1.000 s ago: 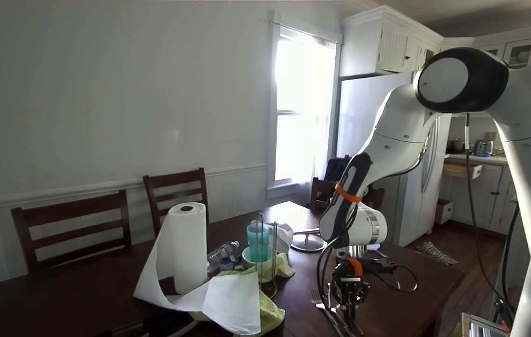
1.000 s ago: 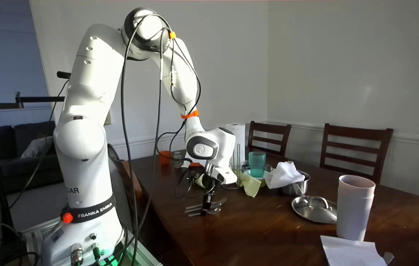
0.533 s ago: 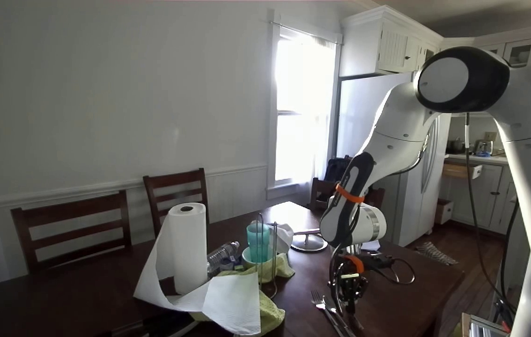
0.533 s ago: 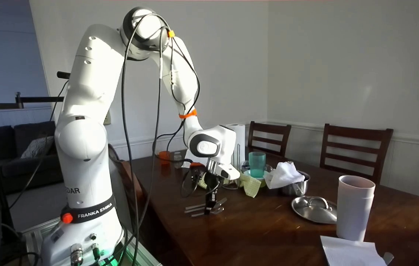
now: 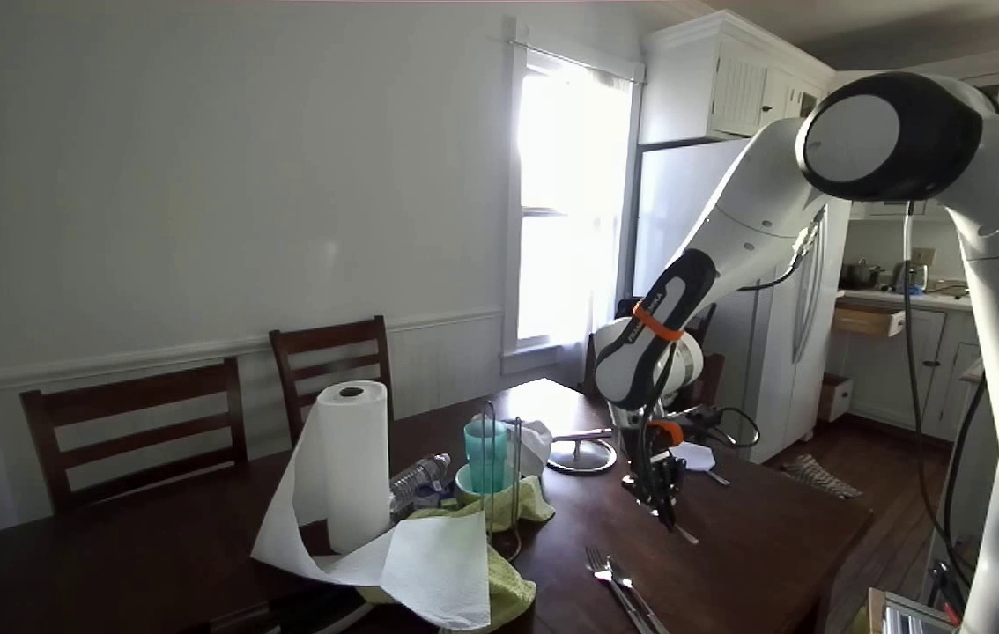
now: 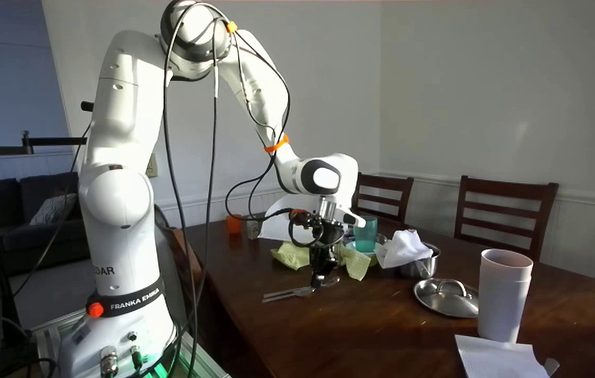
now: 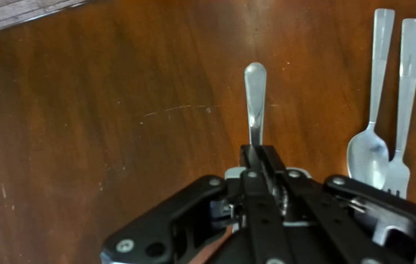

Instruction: Place the teaspoon on the white napkin

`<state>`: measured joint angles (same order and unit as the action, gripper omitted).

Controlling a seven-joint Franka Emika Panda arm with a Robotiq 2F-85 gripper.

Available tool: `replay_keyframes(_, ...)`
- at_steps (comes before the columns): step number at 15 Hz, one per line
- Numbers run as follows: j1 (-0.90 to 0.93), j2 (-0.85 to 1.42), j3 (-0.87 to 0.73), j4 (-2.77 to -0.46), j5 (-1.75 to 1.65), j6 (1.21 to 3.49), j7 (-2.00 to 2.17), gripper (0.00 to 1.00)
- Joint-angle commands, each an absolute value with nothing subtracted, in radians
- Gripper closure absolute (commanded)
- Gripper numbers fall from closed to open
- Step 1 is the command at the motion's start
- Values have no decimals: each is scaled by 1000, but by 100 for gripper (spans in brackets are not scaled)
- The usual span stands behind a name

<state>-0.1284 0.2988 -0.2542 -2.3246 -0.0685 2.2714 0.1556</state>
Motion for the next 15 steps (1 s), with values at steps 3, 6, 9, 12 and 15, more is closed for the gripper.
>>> replay_keyframes(3,-210,353,-271,-2138,-129,2124,17,98)
replay_keyframes(6,-250,385,-298,-2083,-170,2155,-11,98)
replay_keyframes(9,-286,417,-334,-2051,-227,2204,-15,98)
replay_keyframes(12,-305,444,-379,-2040,-316,2264,-1,98)
replay_keyframes(15,-314,433,-372,-2057,-299,2263,-3,93)
